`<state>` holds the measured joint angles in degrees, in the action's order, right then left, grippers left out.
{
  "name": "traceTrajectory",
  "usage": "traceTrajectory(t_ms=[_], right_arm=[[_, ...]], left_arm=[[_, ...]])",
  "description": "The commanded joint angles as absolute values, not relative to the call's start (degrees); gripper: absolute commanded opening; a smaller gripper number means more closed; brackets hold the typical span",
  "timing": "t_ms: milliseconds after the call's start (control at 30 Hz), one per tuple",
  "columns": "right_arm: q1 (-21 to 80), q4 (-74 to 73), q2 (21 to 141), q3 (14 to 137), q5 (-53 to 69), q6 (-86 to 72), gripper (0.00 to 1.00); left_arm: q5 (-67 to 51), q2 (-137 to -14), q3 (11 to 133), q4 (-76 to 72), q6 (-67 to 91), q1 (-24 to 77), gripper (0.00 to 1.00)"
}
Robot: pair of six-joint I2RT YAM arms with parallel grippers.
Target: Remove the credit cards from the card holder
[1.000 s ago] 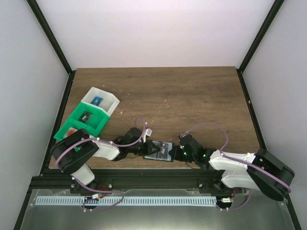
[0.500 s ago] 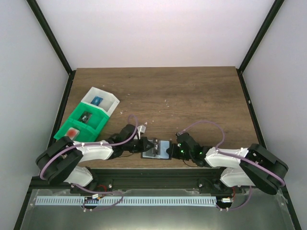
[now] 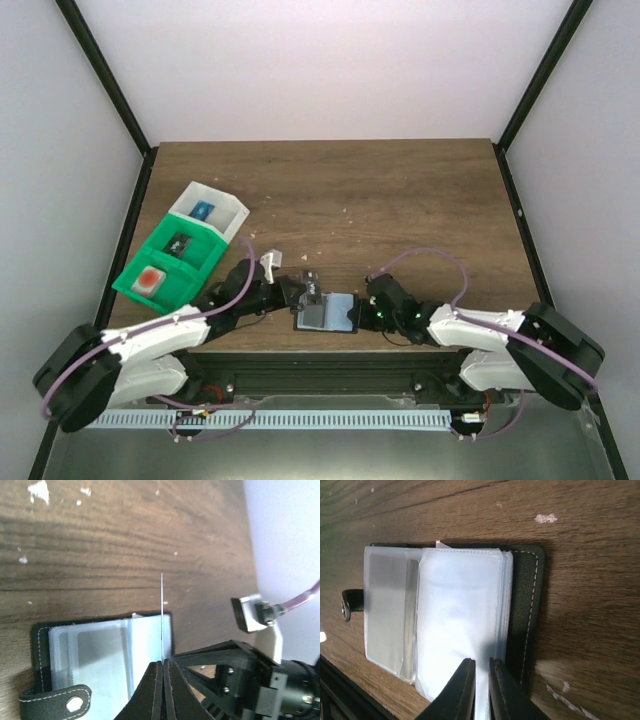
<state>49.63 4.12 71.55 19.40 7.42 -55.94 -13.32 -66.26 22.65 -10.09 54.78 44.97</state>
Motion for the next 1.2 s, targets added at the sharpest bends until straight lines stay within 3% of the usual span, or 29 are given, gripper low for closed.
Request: traceTrajectory(t_ms=[0,267,433,567,667,867,1067,1167], right_arm=[[49.6,-1.8,65.9,22.1,7.9,-52.2,0.13],[49.6,18.5,49.7,16.9,19.3,-55.4,0.33],[49.6,26.8,48.2,16.1,21.9,-59.1,0.44],[49.6,27.8,50.7,17.1,24.1,-59.9,0.45],[49.6,29.2,52.3,17.0,25.6,-60.7,0.39],[49.6,32.4,52.3,16.3,28.6,-58.2,0.01],[49.6,17.6,46.7,19.1,35.9,-47.2,0.0],[49.6,8.8,43.7,21.3,39.0,-41.6,0.0]], left_arm=[[-11.6,-58.4,20.2,-11.7,56.7,44.1,0.0],[-21.1,-51.6,17.3,-25.2,62.0,44.0,0.0],[-24.0,-50.3,17.0,-28.9,62.8,44.0,0.0],[-25.0,-49.2,15.4,-33.1,64.3,44.0,0.0],[-26.0,-49.3,14.1,-36.6,65.6,44.0,0.0],[-28.2,-49.5,13.9,-35.8,65.3,44.0,0.01],[-32.6,-46.4,20.6,-17.3,55.4,43.7,0.47],[-35.3,-45.2,23.2,-10.1,51.1,43.6,0.55]])
